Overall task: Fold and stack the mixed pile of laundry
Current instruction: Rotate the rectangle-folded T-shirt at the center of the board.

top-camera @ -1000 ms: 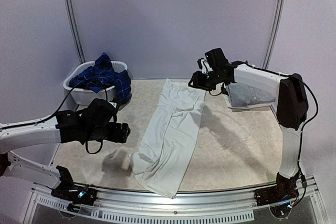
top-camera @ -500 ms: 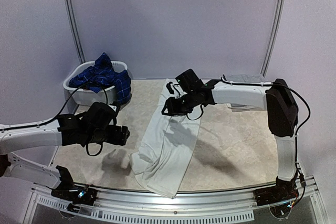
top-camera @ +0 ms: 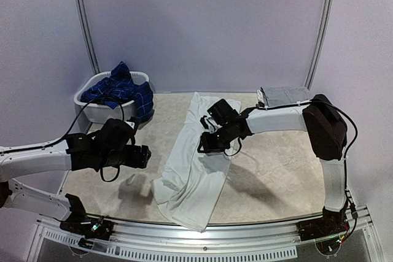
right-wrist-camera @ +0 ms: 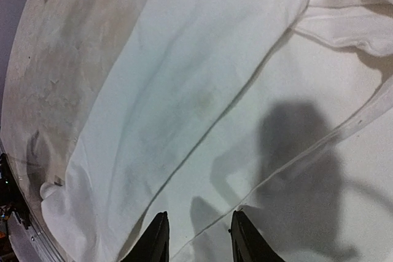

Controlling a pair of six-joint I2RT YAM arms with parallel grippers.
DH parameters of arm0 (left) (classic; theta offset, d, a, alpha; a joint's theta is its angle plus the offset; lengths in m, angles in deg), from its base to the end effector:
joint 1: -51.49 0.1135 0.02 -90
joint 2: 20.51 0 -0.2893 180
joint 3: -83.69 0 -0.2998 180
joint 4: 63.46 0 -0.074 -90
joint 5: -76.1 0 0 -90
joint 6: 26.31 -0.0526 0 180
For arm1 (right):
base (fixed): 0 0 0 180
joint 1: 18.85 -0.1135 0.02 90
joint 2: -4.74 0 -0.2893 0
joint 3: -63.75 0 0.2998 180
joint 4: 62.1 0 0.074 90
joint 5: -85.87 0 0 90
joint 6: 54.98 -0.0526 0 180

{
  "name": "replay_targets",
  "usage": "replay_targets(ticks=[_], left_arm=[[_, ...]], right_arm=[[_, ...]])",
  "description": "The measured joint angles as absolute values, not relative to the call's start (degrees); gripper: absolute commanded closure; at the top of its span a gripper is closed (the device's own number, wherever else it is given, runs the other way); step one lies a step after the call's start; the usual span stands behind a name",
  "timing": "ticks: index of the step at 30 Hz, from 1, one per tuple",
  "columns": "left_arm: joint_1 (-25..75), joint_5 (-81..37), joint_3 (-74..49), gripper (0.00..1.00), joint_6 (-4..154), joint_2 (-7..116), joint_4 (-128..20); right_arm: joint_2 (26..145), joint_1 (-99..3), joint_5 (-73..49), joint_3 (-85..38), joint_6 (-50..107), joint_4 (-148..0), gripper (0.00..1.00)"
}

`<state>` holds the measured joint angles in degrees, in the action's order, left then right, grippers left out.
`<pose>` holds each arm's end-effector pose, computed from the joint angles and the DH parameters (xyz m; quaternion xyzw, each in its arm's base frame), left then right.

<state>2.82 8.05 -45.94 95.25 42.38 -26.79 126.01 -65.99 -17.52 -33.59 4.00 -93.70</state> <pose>0.1872 -0.1831 0.2131 0.0712 0.9197 -0.0841 0.3767 0.3414 0.3858 0.1360 -0.1672 0.9344 0.2719 0.1582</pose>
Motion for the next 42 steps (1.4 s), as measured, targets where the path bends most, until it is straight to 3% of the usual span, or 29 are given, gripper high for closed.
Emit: replay_targets(ticks=[16, 26, 36, 42], left_arm=[[3.11, 8.64, -45.94, 0.17, 95.44, 43.95, -28.10], [3.28, 4.14, -45.48, 0.20, 95.38, 47.65, -27.97], [3.13, -6.83, -47.79, 0.33, 95.68, 47.69, -27.82], [3.11, -10.05, -51.84, 0.43, 96.80, 49.57, -32.36]], right_arm=[[129.59, -60.61, -19.27, -33.24, 4.92, -90.64, 0.68], [133.48, -55.89, -21.85, -39.69, 9.90, -93.52, 0.67], [131.85, -57.66, -21.69, -39.76, 12.61, -97.21, 0.66], [124.20, -60.89, -18.98, -37.85, 12.22, -99.47, 0.63]])
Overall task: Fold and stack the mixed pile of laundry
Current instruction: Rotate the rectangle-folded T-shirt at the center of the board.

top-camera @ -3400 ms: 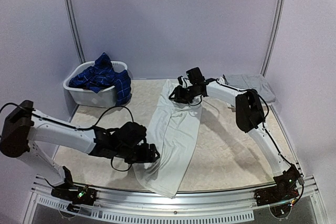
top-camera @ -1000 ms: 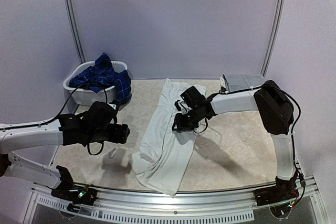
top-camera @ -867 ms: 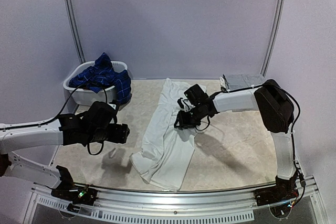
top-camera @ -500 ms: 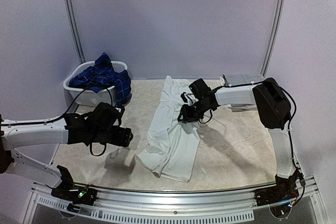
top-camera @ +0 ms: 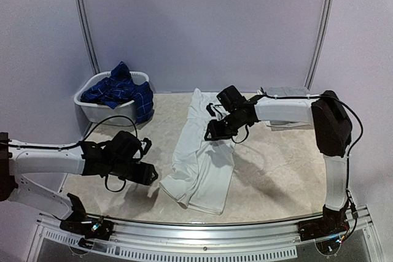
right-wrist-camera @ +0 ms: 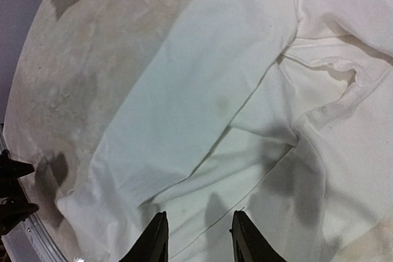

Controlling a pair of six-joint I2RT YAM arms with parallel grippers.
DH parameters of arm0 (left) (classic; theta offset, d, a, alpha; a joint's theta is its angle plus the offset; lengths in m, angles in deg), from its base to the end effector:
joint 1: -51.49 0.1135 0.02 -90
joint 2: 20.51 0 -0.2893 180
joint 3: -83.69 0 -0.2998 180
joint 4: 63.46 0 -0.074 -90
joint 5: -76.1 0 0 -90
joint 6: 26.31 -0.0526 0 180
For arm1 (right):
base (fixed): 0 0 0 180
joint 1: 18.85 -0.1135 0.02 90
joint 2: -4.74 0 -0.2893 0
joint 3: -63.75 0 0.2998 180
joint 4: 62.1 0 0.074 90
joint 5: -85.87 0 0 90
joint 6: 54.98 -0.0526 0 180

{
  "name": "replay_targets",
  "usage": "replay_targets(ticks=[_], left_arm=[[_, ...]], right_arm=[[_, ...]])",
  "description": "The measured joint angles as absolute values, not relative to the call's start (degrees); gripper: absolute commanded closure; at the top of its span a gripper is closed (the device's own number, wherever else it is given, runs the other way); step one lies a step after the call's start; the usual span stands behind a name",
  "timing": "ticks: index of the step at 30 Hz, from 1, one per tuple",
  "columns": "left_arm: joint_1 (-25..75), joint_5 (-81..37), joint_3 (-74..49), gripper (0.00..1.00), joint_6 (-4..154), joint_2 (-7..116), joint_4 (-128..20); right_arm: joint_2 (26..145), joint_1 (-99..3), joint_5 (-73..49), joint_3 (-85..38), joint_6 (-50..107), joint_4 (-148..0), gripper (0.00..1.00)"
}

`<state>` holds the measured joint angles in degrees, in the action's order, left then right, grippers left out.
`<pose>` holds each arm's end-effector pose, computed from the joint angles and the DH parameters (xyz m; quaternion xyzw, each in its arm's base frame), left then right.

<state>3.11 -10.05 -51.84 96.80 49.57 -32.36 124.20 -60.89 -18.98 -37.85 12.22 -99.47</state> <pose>0.1761 -0.1929 0.1502 0.1177 0.9503 -0.1625 0.2379 0.3763 0.3574 0.1709 -0.1962 0.9266 0.2629 0.1840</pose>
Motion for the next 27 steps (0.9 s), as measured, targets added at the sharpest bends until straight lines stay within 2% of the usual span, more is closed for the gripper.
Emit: replay_targets(ticks=[5, 11, 15, 18, 24, 27], left_arm=[[3.11, -12.49, -52.03, 0.48, 97.02, 55.10, -39.05], [3.11, -15.73, -51.42, 0.58, 96.97, 63.38, -44.54], [2.76, -16.84, -49.74, 0.78, 97.15, 66.53, -47.07], [2.10, -17.41, -49.50, 0.99, 97.56, 67.36, -47.55], [-1.33, -17.00, -50.24, 1.00, 99.81, 66.95, -47.80], [-3.14, -16.15, -51.36, 1.00, 101.36, 65.48, -47.49]], right_arm=[[113.68, -63.19, -16.08, -32.48, 11.30, -98.96, 0.63], [104.11, -64.70, -12.60, -21.37, 9.22, -97.10, 0.62], [100.50, -64.96, -10.66, -14.88, 7.65, -96.91, 0.62], [97.79, -65.27, -9.15, -11.25, 6.45, -97.04, 0.61], [90.21, -69.24, -4.60, -5.70, 2.73, -97.21, 0.46], [86.67, -72.61, -3.53, -2.23, 0.26, -96.34, 0.44]])
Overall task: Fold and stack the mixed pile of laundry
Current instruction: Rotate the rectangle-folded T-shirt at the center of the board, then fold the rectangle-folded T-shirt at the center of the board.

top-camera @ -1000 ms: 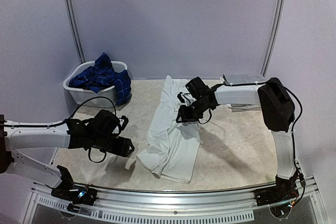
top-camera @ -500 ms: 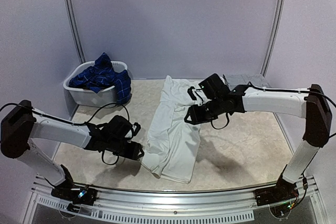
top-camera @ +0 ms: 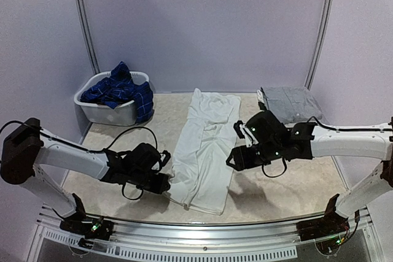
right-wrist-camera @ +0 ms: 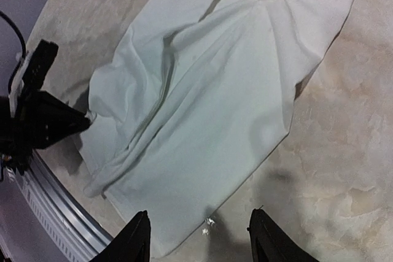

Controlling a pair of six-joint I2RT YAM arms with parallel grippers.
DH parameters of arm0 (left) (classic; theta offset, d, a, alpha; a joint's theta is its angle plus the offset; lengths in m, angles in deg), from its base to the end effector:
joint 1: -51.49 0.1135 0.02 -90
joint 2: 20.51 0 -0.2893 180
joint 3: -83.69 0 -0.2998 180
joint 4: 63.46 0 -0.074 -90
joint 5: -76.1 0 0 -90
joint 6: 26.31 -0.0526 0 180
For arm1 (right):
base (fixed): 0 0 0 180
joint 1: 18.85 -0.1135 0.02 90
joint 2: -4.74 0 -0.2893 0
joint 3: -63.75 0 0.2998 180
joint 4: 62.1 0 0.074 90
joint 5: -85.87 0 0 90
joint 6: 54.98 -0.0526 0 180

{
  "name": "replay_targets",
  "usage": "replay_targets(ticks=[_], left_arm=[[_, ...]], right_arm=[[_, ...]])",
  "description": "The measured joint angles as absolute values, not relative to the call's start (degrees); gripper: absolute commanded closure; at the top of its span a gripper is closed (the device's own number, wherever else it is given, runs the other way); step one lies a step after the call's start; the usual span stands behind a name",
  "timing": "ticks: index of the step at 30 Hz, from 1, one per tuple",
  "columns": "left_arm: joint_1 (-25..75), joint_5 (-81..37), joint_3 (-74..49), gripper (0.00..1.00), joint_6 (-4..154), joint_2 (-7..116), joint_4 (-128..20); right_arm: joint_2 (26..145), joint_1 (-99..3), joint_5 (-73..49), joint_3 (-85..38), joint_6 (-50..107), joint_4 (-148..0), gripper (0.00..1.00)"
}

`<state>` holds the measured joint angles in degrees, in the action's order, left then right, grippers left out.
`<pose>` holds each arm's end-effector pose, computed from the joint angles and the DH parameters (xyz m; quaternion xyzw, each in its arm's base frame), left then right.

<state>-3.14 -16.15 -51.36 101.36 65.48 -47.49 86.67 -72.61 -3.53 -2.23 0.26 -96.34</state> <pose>0.1690 -0.2416 0.0991 0.1469 0.9474 -0.2178 0.1831 0.2066 0.2809 0.2203 -0.1534 0.9276 0.2341 0.2473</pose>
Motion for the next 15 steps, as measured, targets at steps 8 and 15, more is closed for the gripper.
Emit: replay_targets(ticks=[8, 15], left_arm=[[-9.07, -11.14, -53.74, 1.00, 105.82, 59.30, -44.54], [-14.47, -6.64, -56.12, 1.00, 110.52, 56.56, -42.81]], right_arm=[[81.86, -78.49, -3.09, 8.85, -8.59, -94.48, 0.40], [78.06, -84.28, -1.80, 15.67, -18.08, -91.64, 0.38]])
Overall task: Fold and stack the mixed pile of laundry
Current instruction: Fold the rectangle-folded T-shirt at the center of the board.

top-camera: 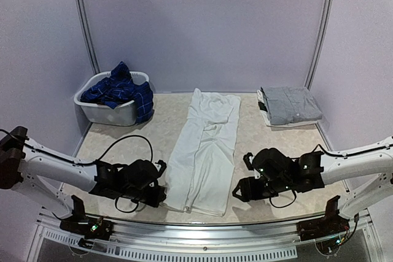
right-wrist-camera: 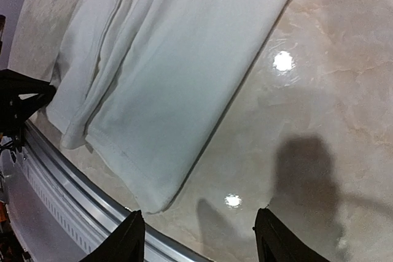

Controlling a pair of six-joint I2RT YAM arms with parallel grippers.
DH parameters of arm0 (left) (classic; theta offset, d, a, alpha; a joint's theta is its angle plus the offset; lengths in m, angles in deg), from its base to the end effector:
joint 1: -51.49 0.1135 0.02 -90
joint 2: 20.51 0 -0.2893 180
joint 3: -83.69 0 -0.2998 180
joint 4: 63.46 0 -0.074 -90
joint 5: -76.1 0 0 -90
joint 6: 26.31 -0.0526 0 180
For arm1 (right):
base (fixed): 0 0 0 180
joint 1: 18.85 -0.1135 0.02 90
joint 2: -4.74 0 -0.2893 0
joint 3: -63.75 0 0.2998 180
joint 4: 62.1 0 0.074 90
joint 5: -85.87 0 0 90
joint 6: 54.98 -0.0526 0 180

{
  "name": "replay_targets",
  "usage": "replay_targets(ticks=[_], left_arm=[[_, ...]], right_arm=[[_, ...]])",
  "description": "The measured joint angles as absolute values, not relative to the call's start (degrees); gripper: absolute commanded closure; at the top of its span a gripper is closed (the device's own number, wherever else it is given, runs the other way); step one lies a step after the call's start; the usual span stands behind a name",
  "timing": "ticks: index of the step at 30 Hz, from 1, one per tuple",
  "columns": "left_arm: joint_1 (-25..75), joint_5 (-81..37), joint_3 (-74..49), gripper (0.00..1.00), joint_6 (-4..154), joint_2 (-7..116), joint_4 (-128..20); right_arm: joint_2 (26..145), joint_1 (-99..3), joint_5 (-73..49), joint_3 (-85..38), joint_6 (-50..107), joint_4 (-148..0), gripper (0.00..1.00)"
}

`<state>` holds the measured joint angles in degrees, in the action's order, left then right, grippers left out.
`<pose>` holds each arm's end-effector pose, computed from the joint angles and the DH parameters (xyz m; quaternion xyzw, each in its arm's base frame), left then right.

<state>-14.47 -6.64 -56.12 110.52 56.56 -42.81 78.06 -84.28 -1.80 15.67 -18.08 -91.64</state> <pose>0.1131 -0.2373 0.1091 0.1418 0.9478 -0.1987 0.2051 0.1188 0.2548 0.1594 -0.0962 0.9481 0.2501 0.1712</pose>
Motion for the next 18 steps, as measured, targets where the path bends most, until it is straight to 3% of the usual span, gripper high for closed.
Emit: replay_targets(ticks=[12, 18], left_arm=[[-22.01, 0.05, -56.82, 1.00, 118.26, 54.16, -39.88], [-24.48, 2.78, -58.18, 1.00, 120.62, 52.98, -39.75]], right_arm=[[84.22, -95.82, 3.00, 17.09, -29.90, -83.42, 0.46], [89.95, -98.88, 4.36, 16.31, -33.03, -81.17, 0.56]])
